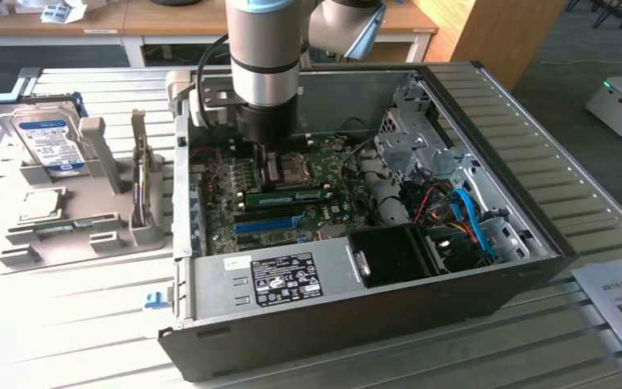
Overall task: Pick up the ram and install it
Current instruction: 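Press down the ram until it locks into place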
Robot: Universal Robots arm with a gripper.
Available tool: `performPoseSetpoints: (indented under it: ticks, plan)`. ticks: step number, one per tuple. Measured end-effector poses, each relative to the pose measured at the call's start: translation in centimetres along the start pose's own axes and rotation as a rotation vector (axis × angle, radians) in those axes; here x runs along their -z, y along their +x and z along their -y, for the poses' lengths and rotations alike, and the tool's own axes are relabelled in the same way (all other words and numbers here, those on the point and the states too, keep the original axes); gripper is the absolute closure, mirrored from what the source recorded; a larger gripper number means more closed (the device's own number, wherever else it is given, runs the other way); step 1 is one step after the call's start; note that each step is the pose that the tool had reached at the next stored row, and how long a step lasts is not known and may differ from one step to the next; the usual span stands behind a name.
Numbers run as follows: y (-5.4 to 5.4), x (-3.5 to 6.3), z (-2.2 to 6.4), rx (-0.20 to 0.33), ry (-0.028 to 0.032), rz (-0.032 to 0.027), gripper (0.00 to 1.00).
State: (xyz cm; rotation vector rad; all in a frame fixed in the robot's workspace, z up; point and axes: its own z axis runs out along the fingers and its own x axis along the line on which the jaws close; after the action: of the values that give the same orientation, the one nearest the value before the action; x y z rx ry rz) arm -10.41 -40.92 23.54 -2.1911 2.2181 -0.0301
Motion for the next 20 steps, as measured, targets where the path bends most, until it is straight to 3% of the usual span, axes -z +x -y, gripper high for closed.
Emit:
performPoseSetpoints:
  ticks: [20]
  plan:
    - [0.01,-0.19,-0.31,0.0,0.0049,0.0,0.9]
